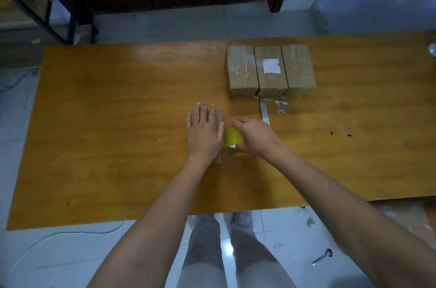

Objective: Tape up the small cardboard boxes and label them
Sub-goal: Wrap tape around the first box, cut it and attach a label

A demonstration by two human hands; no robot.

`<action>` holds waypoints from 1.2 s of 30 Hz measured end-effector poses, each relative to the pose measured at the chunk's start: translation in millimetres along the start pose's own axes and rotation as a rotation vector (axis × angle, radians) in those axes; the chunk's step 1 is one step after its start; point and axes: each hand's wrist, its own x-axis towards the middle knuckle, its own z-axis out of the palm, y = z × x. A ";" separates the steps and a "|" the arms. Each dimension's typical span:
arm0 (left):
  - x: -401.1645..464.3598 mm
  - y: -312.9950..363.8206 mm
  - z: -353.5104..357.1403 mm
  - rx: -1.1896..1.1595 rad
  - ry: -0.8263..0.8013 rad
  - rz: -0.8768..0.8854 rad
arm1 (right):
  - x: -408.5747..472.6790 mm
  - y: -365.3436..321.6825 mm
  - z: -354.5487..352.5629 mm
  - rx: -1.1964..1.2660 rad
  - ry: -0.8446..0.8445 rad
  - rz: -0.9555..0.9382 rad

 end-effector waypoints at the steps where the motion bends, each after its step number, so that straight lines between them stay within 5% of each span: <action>1: -0.9 -0.4 3.0 0.007 0.012 -0.004 | -0.4 -0.1 0.7 0.002 0.005 0.005; 16: -7.0 -33.5 -8.9 0.024 0.008 -0.123 | -10.7 -7.1 18.6 0.088 0.101 0.114; 36: -24.6 -82.0 -18.7 -0.007 0.033 -0.179 | -6.6 -18.1 21.7 -0.145 0.161 0.073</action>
